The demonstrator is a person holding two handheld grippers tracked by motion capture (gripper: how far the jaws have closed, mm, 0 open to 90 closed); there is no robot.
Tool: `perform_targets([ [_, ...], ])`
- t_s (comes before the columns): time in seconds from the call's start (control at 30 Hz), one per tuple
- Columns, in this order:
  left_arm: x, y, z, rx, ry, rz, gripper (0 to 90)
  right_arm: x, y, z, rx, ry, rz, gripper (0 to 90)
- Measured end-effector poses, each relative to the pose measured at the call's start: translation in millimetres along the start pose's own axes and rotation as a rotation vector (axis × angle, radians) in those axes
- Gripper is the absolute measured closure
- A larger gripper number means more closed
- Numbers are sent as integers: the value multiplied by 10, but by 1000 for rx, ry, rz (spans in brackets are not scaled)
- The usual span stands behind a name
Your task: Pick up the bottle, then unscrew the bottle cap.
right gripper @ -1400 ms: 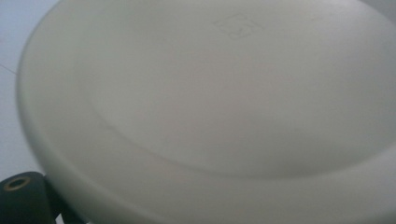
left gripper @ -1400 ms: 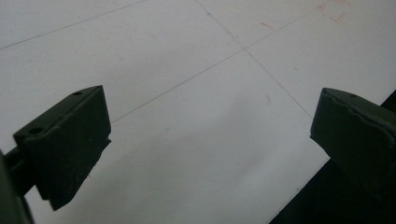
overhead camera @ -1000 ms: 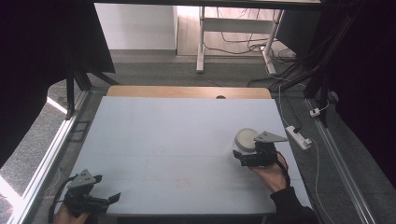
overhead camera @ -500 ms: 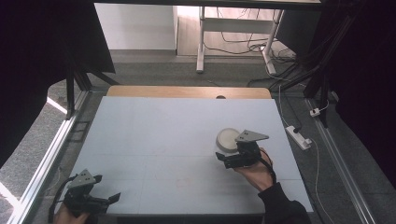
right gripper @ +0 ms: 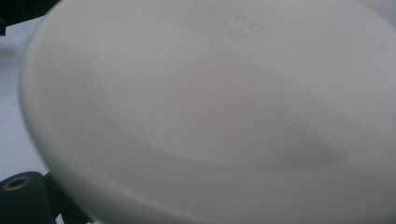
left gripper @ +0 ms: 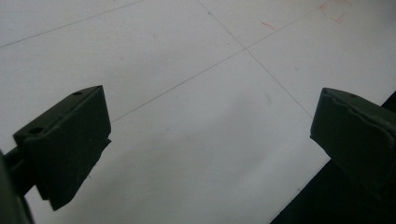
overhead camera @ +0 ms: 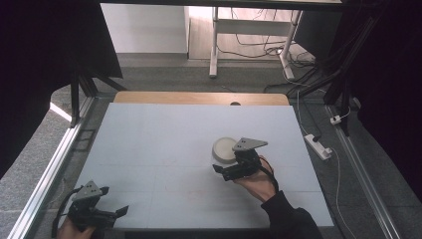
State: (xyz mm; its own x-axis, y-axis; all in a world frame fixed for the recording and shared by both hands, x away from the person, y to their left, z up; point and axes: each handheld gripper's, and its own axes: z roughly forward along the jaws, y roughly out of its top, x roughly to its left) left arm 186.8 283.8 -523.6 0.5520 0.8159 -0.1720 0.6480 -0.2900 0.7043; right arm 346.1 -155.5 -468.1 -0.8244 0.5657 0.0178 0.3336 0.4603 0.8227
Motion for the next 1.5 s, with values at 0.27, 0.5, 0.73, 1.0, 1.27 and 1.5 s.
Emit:
perform_targets([
  [0.27, 0, 1, 3, 2, -1, 5, 0, 112, 103, 146, 6, 36, -28, 65],
  [0.5, 0, 1, 3, 2, -1, 7, 0, 202, 170, 262, 27, 59, -58, 65],
  [0.73, 0, 3, 4, 3, -1, 7, 0, 290, 226, 350, 33, 75, -80, 65],
  [1.0, -5, 2, 4, 4, 0, 7, 0, 424, 263, 424, 38, 103, -110, 65],
  [1.27, -12, 5, 6, 7, 1, 16, 3, 461, 245, 428, 45, 109, -123, 65],
  [1.5, 13, 4, -4, 0, -11, -4, 0, 470, 245, 416, 41, 113, -130, 65],
])
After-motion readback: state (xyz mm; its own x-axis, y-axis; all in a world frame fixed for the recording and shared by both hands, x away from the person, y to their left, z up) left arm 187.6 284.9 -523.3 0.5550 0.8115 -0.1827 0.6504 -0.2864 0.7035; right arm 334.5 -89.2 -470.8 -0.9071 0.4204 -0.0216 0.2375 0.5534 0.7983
